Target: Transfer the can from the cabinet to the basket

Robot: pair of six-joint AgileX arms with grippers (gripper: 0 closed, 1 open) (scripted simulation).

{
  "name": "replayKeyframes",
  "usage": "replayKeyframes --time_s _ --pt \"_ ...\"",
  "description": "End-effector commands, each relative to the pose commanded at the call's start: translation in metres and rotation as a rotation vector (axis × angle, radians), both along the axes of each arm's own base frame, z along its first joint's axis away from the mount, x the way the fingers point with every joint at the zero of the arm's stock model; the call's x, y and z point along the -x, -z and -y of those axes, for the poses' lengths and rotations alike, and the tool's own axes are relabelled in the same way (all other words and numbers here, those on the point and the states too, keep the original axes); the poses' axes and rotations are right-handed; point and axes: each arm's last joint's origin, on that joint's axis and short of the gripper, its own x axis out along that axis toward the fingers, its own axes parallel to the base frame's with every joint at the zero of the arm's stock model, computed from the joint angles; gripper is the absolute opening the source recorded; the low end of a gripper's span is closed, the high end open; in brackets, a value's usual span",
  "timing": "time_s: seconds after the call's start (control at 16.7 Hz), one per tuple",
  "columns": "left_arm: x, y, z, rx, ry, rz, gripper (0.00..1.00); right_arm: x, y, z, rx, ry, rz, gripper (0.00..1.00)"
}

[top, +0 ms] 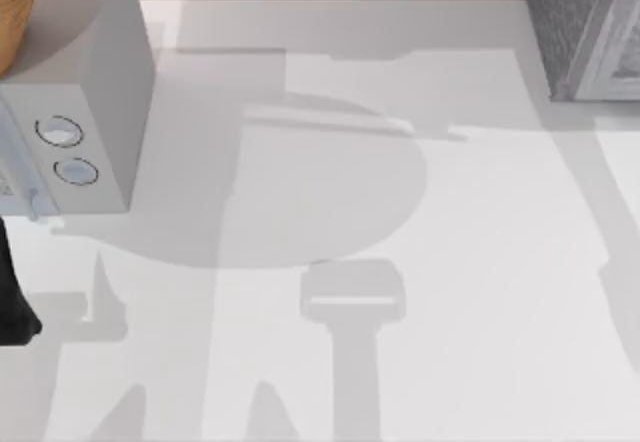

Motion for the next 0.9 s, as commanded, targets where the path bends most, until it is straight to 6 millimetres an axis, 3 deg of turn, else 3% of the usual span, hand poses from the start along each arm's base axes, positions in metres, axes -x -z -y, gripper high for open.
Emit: replayKeyframes --time_s 0.18,0.9 --pt "0.0000 0.0000 0.0000 0.000 0.000 0.000 1.00 0.0000 0.0000 0.0000 0.000 0.000 0.000 1.00" --pt "0.0000 0.0000 0.0000 0.000 0.000 0.000 1.00 0.0000 0.0000 0.0000 0.000 0.000 0.000 0.10"
